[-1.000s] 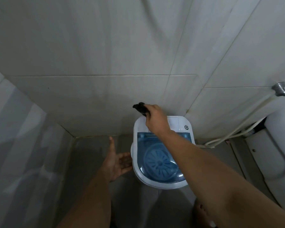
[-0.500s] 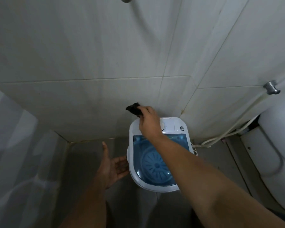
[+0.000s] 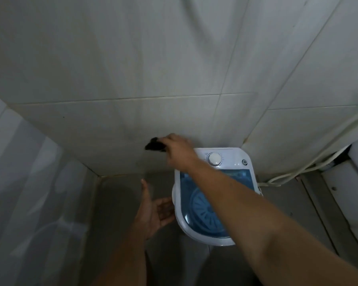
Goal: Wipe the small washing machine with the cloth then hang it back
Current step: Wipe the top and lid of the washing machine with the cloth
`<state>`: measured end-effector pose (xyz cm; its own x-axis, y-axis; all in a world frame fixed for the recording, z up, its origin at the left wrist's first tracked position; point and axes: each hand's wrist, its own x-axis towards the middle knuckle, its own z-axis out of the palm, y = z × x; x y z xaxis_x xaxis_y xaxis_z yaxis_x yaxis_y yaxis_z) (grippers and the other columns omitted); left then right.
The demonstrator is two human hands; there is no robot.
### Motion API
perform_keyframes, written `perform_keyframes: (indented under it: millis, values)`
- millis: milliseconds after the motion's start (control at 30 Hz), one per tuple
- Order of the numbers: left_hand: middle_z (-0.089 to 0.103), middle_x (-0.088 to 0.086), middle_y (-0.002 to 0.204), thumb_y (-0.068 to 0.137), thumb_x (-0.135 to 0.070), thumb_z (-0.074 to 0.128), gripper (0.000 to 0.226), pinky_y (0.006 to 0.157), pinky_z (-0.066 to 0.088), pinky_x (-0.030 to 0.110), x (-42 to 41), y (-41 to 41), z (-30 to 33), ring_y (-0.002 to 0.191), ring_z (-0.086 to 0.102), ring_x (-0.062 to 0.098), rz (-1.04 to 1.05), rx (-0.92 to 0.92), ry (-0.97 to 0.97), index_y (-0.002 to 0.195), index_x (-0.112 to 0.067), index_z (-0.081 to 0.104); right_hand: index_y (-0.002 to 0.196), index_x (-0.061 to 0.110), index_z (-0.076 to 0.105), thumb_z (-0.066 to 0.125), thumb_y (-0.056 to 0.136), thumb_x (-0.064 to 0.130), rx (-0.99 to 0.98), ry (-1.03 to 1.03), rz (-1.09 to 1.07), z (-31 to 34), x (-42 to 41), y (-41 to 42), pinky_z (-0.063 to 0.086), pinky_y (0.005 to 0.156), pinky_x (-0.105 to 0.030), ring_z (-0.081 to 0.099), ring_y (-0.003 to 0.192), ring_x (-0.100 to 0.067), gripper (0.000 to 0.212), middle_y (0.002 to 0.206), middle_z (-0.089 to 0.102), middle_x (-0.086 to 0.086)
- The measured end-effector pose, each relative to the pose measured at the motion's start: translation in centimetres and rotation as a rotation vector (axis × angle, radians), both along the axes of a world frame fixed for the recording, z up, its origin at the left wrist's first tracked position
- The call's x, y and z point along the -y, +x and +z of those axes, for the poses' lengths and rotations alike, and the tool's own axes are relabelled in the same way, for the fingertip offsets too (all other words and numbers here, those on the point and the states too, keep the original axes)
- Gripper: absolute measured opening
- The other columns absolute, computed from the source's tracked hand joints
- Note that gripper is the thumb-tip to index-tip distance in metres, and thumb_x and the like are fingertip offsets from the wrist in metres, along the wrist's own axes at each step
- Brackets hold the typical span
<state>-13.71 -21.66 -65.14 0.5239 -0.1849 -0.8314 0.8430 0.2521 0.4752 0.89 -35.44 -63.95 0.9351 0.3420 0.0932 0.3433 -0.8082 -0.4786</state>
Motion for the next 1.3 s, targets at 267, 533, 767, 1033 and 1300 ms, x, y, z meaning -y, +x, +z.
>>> perform_keyframes:
  millis: [267, 533, 767, 1033, 1300]
  values:
    - [0.071, 0.022, 0.125, 0.04, -0.107, 0.042, 0.14, 0.108, 0.048, 0.055, -1.3, 0.1, -1.4, 0.119, 0.065, 0.039, 0.15, -0.057, -0.061, 0.13, -0.002, 0.063, 0.141, 0.022, 0.054, 0.065, 0.081, 0.01, -0.019, -0.36, 0.439, -1.7, 0.7, -6.0, 0.04, 0.094, -0.046, 0.056, 0.111, -0.036, 0.062, 0.121, 0.06, -0.012]
    - [0.061, 0.018, 0.132, 0.066, -0.101, 0.023, 0.119, 0.1, 0.048, 0.053, -1.6, 0.5, -1.1, 0.123, 0.056, 0.037, 0.319, -0.051, 0.075, 0.13, -0.007, 0.061, 0.136, 0.014, 0.059, 0.06, 0.081, -0.006, 0.076, -0.002, -0.062, 0.6, 4.6, -1.4, 0.051, 0.087, -0.046, 0.059, 0.101, -0.04, 0.059, 0.119, 0.06, -0.017]
    - [0.062, 0.016, 0.133, 0.064, -0.102, 0.023, 0.125, 0.104, 0.046, 0.052, -1.6, 0.7, -0.8, 0.125, 0.056, 0.037, 0.298, 0.015, 0.217, 0.136, -0.007, 0.057, 0.123, 0.015, 0.068, 0.065, 0.073, 0.006, 0.158, -0.13, 0.16, -3.2, 3.4, -9.0, 0.044, 0.1, -0.048, 0.056, 0.115, -0.039, 0.051, 0.127, 0.061, -0.015]
    - [0.056, 0.018, 0.144, 0.069, -0.1, 0.022, 0.124, 0.11, 0.043, 0.05, -2.0, 0.4, -0.6, 0.13, 0.054, 0.036, 0.207, 0.076, 0.24, 0.143, -0.006, 0.053, 0.138, 0.014, 0.057, 0.056, 0.093, 0.018, -0.156, -0.166, 0.686, 0.3, 4.9, -19.9, 0.046, 0.1, -0.053, 0.05, 0.12, -0.04, 0.045, 0.131, 0.054, -0.019]
    - [0.062, 0.016, 0.13, 0.095, -0.075, 0.027, 0.086, 0.106, 0.043, 0.045, 1.4, 0.1, 0.3, 0.121, 0.057, 0.032, 0.018, 0.036, 0.178, 0.137, -0.005, 0.055, 0.138, 0.013, 0.056, 0.052, 0.092, 0.001, 0.103, 0.182, -0.049, 3.7, 15.6, -18.6, 0.047, 0.103, -0.043, 0.055, 0.118, -0.026, 0.047, 0.128, 0.059, -0.01]
